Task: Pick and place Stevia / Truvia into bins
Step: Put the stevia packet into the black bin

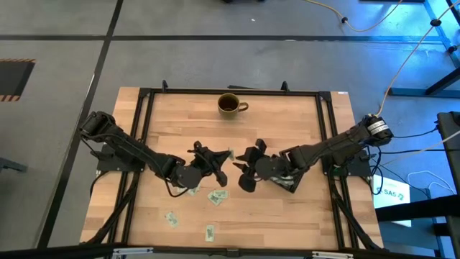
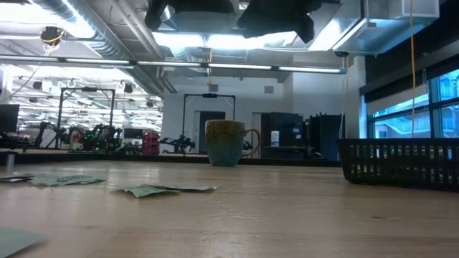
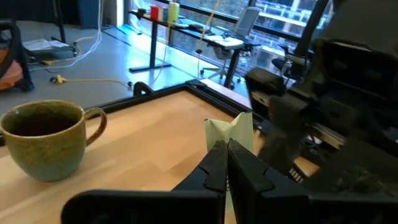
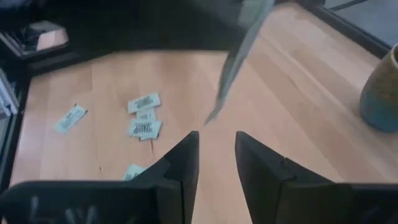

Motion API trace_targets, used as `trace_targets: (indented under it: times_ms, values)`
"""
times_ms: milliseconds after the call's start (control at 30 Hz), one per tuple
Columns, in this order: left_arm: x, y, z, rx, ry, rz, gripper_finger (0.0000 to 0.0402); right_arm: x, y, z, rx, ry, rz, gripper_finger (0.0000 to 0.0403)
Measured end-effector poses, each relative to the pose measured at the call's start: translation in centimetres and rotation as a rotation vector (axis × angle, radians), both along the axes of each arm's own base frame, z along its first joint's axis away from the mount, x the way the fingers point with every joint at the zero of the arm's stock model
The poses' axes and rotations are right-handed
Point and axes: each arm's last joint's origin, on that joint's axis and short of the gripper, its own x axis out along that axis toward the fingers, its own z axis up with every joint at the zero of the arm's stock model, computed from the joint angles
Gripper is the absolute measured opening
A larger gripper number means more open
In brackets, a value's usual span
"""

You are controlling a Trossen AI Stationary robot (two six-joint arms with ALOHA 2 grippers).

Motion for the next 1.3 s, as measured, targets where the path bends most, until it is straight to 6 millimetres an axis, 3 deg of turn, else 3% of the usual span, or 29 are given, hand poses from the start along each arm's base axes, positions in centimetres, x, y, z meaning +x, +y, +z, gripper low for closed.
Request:
trace_targets:
  times_ms: [1300]
  values:
    - [-0.05, -0.01, -0.23, 0.028, 0.044, -0.021, 0.0003, 0.70, -1.03, 0.72, 0.005, -0.091, -0.067, 0.0108]
